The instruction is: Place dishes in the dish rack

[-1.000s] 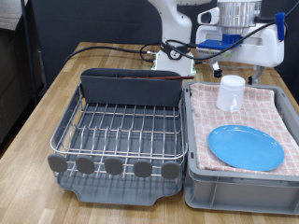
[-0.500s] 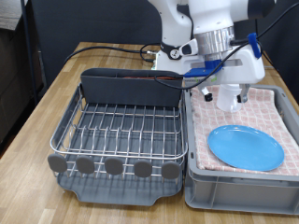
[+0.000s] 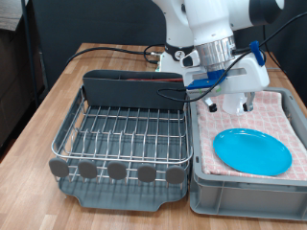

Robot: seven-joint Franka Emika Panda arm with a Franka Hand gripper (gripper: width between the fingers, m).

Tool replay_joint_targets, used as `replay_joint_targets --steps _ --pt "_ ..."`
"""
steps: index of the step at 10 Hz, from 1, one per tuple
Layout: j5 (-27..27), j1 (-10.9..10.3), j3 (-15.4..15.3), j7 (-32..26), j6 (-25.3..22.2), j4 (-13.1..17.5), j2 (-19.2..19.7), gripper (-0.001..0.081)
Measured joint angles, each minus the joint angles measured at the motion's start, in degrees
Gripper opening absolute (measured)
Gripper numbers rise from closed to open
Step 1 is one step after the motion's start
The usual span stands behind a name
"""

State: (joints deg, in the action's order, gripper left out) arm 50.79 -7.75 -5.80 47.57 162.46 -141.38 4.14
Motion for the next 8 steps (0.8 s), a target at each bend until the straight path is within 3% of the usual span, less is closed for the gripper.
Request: replay_joint_targets --steps 5,8 --pt "9.92 0.00 -0.85 -10.44 0.01 1.81 2.98 0.0802" --pt "11.10 0.00 -0.90 -11.51 0.68 2.97 5.23 0.0802"
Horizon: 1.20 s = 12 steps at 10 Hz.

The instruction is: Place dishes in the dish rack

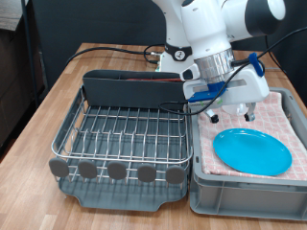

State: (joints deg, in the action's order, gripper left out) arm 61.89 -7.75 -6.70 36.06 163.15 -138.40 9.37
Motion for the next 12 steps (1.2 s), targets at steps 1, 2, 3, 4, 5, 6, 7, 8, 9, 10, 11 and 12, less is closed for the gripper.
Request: replay_joint_targets --steps 1,2,3,4,5,6,7,8,9,10,11,12 --pt "0.35 0.00 -0.01 -0.34 0.07 0.23 0.49 0.0802" --pt "0.90 0.00 -0.02 -0.89 0.10 0.40 0.94 0.0802" --pt "1.18 0.00 -0.03 -1.07 0.33 0.50 1.37 0.0802" --pt "1.44 0.00 -0.08 -1.12 0.76 0.54 1.77 0.0802" --pt "2.16 0.00 -0.19 -1.63 1.07 0.61 2.20 0.0802" --pt "2.72 0.00 -0.24 -2.20 1.10 0.75 2.58 0.0802" --pt "3.19 0.00 -0.28 -2.78 1.11 0.95 2.96 0.0802" --pt "3.29 0.00 -0.31 -3.08 1.11 1.22 3.37 0.0802" --pt "3.28 0.00 -0.33 -3.10 1.10 1.62 3.91 0.0802" --pt "3.10 -0.01 -0.34 -3.05 1.09 2.00 4.25 0.0802" --pt "2.73 -0.03 -0.35 -2.82 1.05 2.37 4.54 0.0802" --pt "2.36 -0.04 -0.35 -2.52 1.05 2.76 4.82 0.0802"
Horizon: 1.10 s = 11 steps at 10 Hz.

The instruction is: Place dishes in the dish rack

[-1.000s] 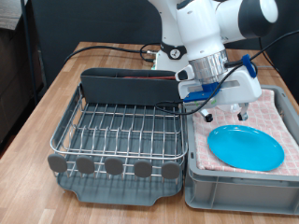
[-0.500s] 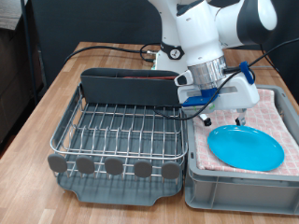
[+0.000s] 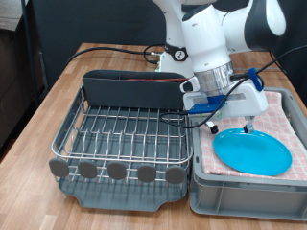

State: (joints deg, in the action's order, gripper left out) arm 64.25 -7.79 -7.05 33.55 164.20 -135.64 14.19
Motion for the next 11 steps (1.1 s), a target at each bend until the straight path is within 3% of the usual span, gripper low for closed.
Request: replay_joint_targets --steps 8,9,10,11 --pt "-0.37 -0.01 -0.14 1.64 0.00 1.06 0.71 0.0802" --pt "-0.32 0.00 -0.17 1.64 0.00 1.08 0.73 0.0553" --pt "-0.29 0.00 -0.20 1.64 0.00 1.09 0.73 0.0553" --pt "-0.18 0.00 -0.23 1.60 0.00 1.11 0.73 0.0367"
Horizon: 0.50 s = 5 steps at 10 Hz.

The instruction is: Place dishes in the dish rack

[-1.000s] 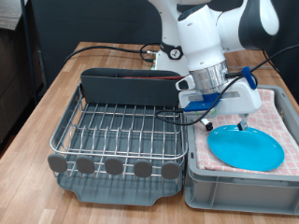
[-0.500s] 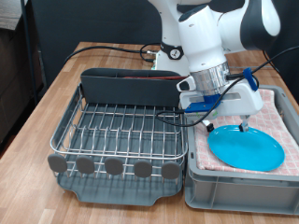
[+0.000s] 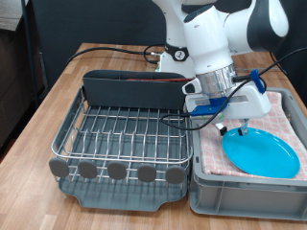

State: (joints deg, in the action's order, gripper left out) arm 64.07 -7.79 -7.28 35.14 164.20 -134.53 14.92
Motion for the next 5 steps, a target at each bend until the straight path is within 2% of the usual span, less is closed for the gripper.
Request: replay_joint_targets --steps 1,2,3,5 --pt "0.27 0.01 -0.09 -0.16 0.00 0.03 0.00 0.0367" --pt "0.58 0.01 -0.19 -0.34 0.00 0.06 0.00 0.0166" --pt "0.83 0.01 -0.26 -0.57 0.00 0.09 0.00 0.0046" --pt "0.97 0.01 -0.30 -0.81 0.00 0.08 -0.01 0.0039"
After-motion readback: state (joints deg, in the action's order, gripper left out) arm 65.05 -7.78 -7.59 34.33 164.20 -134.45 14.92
